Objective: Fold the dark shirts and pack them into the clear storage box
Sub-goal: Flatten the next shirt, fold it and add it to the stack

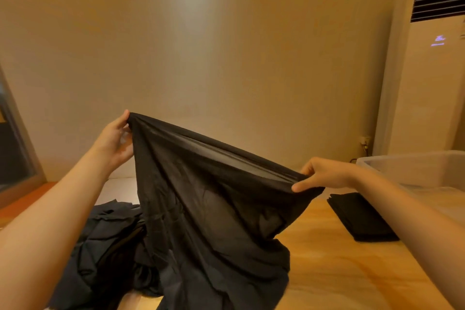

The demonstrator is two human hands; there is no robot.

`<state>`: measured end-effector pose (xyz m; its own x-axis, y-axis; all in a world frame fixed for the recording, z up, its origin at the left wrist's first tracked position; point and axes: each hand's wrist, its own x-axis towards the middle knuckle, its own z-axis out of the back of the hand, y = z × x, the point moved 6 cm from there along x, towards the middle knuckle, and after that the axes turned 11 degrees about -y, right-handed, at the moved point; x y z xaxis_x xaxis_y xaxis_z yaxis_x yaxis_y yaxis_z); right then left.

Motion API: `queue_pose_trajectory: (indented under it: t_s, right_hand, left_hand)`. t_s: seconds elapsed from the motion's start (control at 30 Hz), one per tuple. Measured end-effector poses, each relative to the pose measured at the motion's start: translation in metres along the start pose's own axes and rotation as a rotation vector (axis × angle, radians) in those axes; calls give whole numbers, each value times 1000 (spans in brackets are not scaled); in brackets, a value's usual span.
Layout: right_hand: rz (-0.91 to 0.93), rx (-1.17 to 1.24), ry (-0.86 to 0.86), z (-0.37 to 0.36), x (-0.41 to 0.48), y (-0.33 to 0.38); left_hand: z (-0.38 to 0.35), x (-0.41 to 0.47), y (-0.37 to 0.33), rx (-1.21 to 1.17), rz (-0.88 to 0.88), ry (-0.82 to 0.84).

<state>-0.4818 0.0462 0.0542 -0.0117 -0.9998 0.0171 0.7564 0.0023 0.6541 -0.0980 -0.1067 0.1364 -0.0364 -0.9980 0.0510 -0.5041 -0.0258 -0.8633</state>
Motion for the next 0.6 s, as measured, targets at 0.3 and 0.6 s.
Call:
queue_pose_trajectory:
  t_s: [0.3,0.6]
  right_hand:
    - [40,305,-176,15,-12,8]
    - [-203,143,-69,-59,-31,-59]
  left_hand:
    - [11,-3,0,745,-74,280]
    - [73,-33,85,1335,-173,541]
